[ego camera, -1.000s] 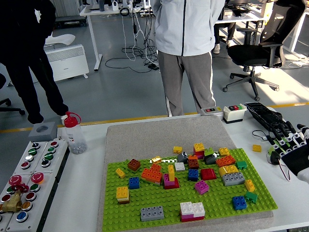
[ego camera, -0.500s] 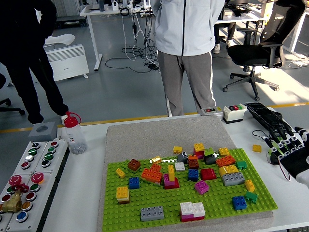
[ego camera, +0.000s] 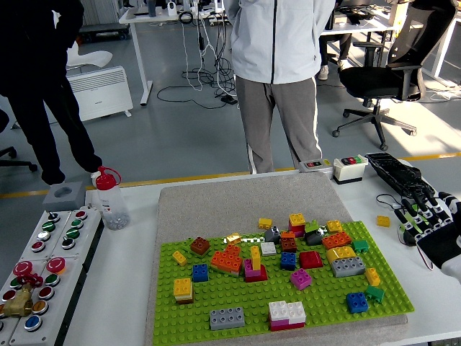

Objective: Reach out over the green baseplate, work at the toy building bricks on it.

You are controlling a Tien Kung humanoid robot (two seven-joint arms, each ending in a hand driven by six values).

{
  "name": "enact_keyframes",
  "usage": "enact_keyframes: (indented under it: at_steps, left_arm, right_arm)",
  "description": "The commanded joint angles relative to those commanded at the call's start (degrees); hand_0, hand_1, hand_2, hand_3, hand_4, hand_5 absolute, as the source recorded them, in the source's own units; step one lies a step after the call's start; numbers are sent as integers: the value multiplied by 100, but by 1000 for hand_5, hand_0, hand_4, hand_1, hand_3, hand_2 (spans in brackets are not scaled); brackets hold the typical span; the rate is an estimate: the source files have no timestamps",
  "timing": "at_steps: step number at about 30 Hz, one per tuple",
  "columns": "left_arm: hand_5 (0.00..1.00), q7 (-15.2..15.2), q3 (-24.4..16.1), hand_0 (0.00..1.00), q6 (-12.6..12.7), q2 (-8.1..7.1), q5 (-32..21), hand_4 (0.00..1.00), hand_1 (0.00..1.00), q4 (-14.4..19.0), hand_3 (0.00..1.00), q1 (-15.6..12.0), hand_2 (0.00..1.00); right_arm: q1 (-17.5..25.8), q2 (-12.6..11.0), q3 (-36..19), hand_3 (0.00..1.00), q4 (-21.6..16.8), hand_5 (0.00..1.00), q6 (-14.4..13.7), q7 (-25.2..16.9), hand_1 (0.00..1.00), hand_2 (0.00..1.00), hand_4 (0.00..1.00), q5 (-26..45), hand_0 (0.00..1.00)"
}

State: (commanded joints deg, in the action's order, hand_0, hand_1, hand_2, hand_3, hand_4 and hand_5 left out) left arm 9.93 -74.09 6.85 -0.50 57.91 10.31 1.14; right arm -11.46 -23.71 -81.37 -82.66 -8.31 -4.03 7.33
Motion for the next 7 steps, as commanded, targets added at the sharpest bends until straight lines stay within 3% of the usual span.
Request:
enact_keyframes:
  at_steps: [7]
  left_arm:
    - [998,-9,23,728,-4,-1,-28,486,787,0,675,5,821]
  right_arm:
    - [-7,1,-16,746,0,404,30,35,757,762,527,-52,797]
